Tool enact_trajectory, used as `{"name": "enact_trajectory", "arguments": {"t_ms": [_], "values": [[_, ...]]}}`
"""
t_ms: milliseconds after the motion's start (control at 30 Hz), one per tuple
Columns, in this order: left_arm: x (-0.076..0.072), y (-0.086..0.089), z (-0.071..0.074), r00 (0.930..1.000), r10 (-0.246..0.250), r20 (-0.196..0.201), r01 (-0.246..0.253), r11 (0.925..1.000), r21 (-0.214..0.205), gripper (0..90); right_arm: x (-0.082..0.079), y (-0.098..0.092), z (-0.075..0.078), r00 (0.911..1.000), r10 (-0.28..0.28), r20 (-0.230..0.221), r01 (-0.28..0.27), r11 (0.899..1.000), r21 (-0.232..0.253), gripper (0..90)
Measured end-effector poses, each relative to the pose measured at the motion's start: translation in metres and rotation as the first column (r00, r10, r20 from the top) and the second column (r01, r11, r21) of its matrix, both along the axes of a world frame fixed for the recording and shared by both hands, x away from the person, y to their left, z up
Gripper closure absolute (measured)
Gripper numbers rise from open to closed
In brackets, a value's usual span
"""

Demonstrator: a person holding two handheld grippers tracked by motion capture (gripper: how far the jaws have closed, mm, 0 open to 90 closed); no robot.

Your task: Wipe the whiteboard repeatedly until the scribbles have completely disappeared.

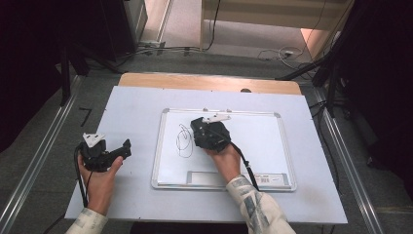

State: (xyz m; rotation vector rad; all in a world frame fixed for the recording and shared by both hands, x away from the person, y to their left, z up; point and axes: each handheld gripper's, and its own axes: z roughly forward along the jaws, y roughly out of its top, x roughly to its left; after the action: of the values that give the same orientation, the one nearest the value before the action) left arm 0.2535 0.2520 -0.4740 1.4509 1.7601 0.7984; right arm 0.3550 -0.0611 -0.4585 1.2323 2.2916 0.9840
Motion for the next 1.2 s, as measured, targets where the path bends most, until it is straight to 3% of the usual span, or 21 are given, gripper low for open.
{"name": "enact_trajectory", "arguments": {"t_ms": [400, 1200], "values": [[0.000, 0.000, 0.000, 1.0000, -0.004, -0.001, 0.004, 1.0000, 0.000, 8.0, -0.001, 0.025, -0.010, 0.9994, 0.034, -0.007, -0.034, 0.999, -0.015, 37.6], [-0.001, 0.001, 0.000, 1.0000, -0.009, -0.003, 0.009, 1.0000, -0.002, 8.0, -0.008, 0.052, -0.035, 0.9957, 0.093, -0.002, -0.093, 0.993, -0.079, 37.6]]}}
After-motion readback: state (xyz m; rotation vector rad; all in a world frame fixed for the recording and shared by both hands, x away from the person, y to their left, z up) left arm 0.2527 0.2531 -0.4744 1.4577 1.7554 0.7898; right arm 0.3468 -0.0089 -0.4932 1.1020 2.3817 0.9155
